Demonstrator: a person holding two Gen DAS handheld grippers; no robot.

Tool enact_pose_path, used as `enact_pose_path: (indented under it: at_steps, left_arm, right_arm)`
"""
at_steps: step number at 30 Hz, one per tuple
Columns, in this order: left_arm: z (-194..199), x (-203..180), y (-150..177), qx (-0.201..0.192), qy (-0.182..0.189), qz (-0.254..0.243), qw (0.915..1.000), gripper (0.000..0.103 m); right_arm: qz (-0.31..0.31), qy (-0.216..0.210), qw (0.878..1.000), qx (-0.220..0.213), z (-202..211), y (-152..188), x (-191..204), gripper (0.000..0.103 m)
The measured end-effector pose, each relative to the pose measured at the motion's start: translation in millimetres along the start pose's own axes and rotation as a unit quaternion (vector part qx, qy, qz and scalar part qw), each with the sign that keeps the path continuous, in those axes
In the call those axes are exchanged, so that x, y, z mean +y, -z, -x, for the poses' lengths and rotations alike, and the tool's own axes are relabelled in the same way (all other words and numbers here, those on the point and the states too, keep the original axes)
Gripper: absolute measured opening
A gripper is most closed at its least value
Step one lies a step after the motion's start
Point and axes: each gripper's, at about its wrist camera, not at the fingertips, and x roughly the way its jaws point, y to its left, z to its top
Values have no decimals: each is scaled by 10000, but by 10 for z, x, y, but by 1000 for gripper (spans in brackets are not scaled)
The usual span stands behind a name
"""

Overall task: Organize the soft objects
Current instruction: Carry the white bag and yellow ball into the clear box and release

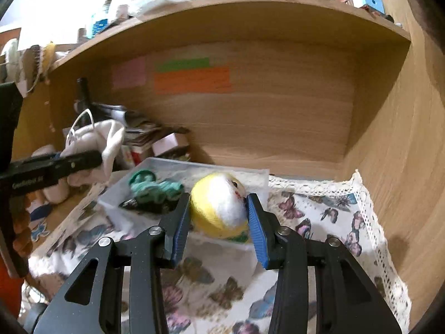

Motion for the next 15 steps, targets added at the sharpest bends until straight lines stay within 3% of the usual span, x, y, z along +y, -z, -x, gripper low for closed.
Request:
enact_pose_path:
  at_steps: [8,15]
  left_arm:
    - [-685,-106,108,717,104,-180,9972,40]
    - [-1014,-147,202,996,-9,-330,9945,42]
  right_arm:
    - [-17,235,9985,485,-499,18,-94,37]
    - [99,267,9958,872,-753,138,-100,37]
